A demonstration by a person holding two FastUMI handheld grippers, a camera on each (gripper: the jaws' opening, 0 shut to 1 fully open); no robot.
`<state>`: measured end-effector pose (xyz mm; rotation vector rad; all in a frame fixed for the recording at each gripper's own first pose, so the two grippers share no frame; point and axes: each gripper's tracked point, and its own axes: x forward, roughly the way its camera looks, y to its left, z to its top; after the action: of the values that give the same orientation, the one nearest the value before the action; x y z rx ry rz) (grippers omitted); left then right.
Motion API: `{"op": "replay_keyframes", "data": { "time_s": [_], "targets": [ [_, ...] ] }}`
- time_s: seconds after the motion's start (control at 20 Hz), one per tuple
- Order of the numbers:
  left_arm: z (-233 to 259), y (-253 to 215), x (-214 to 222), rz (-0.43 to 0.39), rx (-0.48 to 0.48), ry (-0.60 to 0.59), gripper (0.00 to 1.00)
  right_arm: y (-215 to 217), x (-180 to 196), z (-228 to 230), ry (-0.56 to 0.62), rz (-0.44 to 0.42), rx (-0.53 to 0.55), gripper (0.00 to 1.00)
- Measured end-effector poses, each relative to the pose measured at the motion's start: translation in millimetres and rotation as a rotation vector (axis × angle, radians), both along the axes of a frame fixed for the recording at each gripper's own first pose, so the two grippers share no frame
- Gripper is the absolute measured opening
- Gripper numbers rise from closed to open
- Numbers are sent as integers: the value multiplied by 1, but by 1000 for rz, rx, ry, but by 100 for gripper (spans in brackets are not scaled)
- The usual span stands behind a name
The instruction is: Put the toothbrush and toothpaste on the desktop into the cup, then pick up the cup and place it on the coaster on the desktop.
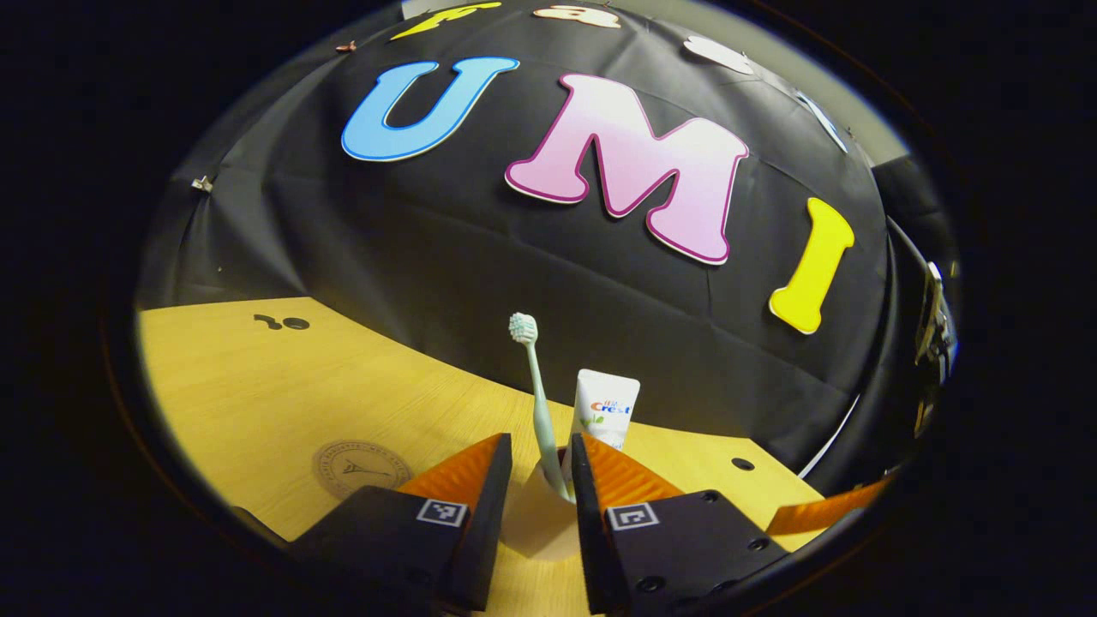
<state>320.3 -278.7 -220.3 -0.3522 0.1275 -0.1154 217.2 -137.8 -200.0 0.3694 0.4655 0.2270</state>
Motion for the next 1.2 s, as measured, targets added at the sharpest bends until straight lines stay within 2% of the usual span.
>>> {"op": "replay_keyframes", "data": {
  "time_s": [0.05,0.1,0.15,0.2,0.35,0.5,0.85,1.05,1.1,1.2],
  "targets": [
    [2,5,-10,-1,4,6,47,3,7,2,4,30,-27,64],
    [4,9,-19,-5,1,14,49,7,12,3,10,63,-54,64],
    [5,12,-30,-11,-8,26,60,12,15,3,33,108,-86,64],
    [7,16,-42,-23,-18,36,51,19,15,0,57,153,-111,64],
    [4,30,-79,-39,-17,85,51,35,20,-13,113,264,-232,64],
    [2,44,-122,-50,-7,130,51,50,28,-22,131,332,-313,64],
    [-1,75,-199,-8,-45,209,52,72,53,-45,184,397,-446,64],
    [-12,89,-212,19,-28,240,51,79,56,-58,250,402,-487,61],
    [-12,92,-212,24,-30,241,52,79,55,-55,255,404,-498,63],
    [-9,98,-214,33,-35,238,52,80,61,-59,254,405,-535,48]
  ]
}}
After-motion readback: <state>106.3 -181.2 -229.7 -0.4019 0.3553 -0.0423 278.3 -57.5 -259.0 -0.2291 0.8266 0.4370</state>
